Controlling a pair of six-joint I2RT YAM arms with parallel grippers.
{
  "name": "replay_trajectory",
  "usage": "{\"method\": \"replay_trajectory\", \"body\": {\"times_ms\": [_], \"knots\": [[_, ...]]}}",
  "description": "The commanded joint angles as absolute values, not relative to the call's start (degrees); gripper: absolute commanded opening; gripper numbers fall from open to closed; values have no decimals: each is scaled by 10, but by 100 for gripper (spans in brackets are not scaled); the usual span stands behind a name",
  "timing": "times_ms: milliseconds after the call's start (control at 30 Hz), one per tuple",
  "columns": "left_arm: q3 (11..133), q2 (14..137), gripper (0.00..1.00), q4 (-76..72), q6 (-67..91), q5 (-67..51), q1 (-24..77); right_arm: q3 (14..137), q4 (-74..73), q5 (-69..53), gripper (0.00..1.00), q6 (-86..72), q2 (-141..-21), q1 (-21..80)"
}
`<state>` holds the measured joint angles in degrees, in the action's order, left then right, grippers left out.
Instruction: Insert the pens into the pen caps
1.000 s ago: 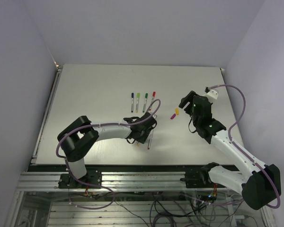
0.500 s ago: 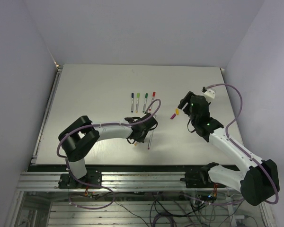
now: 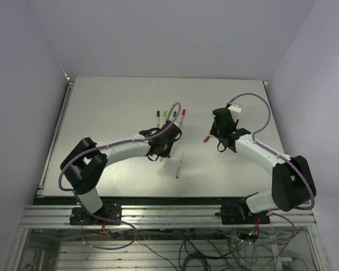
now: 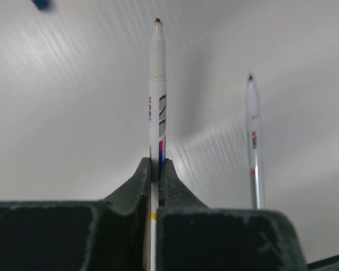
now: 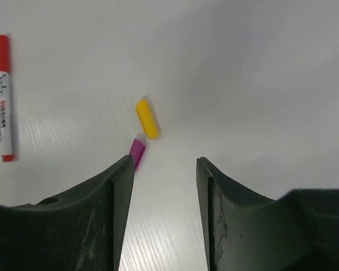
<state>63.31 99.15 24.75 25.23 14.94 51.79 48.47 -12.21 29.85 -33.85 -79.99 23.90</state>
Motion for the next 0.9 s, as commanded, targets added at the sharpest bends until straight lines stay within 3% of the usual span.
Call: {"method": "replay_trajectory", "body": {"times_ms": [0, 200, 500, 867], "knots": [[627, 915, 7, 178, 264, 109, 472, 522, -133, 282, 46, -315, -841, 224], [629, 883, 7, 160, 255, 132, 462, 552, -123, 233, 40, -299, -903, 205], [592, 863, 7, 92, 293, 58, 449, 570, -91, 168, 41, -268, -973, 189], [598, 867, 7, 100, 288, 49, 444, 596, -74, 141, 43, -260, -1025, 180]]}}
